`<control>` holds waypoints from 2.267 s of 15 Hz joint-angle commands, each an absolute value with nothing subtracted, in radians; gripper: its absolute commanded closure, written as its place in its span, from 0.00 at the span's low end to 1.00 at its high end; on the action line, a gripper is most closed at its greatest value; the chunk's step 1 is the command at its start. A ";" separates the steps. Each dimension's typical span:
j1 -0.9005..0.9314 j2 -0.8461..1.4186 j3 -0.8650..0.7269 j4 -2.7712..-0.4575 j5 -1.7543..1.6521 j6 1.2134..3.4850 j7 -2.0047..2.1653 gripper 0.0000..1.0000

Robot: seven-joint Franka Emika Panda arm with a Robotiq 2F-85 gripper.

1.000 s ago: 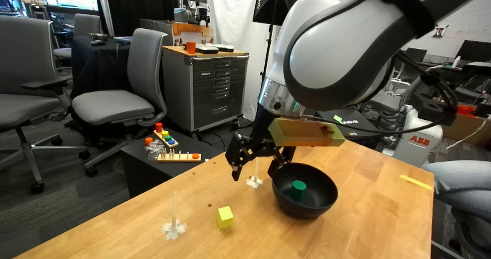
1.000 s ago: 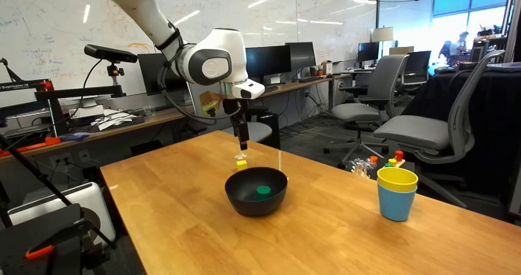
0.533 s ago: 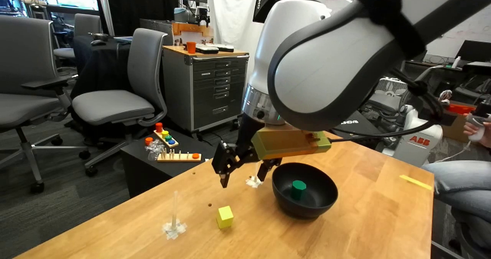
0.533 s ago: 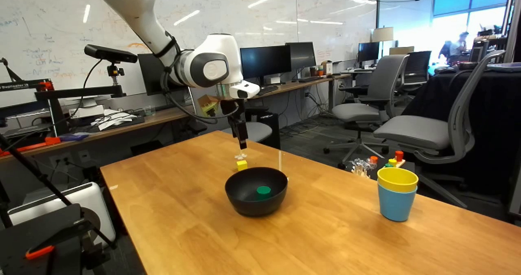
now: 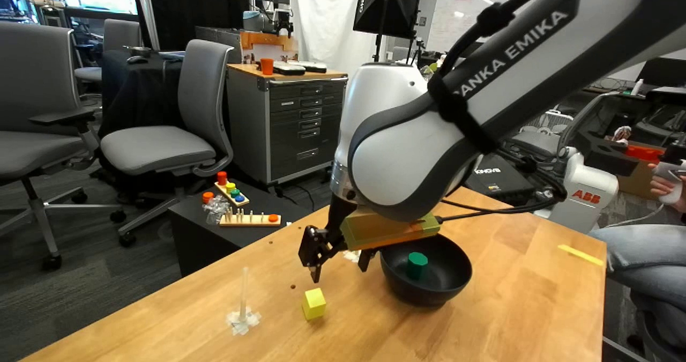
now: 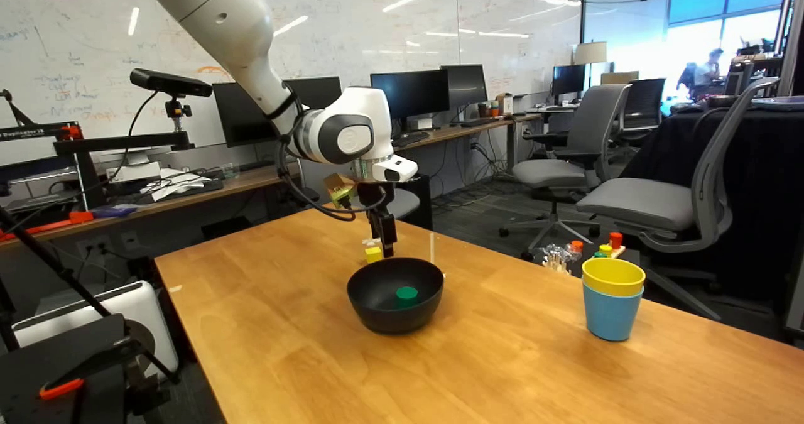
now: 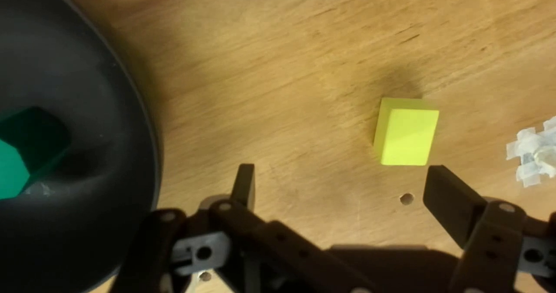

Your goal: Put the green and yellow blocks in the black bowl

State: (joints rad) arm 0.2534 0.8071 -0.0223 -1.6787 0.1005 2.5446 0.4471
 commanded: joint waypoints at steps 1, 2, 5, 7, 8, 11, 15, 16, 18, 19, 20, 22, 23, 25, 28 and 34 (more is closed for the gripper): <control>0.278 0.864 -0.019 -1.575 0.071 2.491 0.433 0.00; 0.285 0.872 -0.018 -1.561 0.065 2.486 0.429 0.00; 0.298 0.899 -0.015 -1.515 0.057 2.458 0.424 0.00; 0.303 0.915 -0.015 -1.490 0.056 2.431 0.419 0.00; 0.303 0.920 -0.014 -1.481 0.057 2.421 0.416 0.00; 0.303 0.942 -0.016 -1.447 0.056 2.389 0.409 0.00; 0.299 0.971 -0.016 -1.403 0.056 2.345 0.406 0.32; 0.297 0.977 -0.016 -1.394 0.056 2.334 0.404 0.37; 0.297 0.989 -0.017 -1.375 0.054 2.313 0.403 0.55; 0.296 0.994 -0.017 -1.365 0.054 2.302 0.403 0.62; 0.296 1.000 -0.017 -1.356 0.053 2.293 0.402 0.71; 0.298 1.008 -0.017 -1.341 0.053 2.277 0.403 0.84; 0.297 1.005 -0.014 -1.338 0.058 2.269 0.407 0.92; 0.299 0.982 -0.011 -1.353 0.062 2.274 0.411 0.87; 0.312 0.928 -0.018 -1.402 0.051 2.305 0.416 0.88; 0.331 0.761 -0.037 -1.579 0.003 2.408 0.431 0.90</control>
State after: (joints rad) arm 0.3159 0.8777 -0.0191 -1.4380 0.0398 2.3450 0.4087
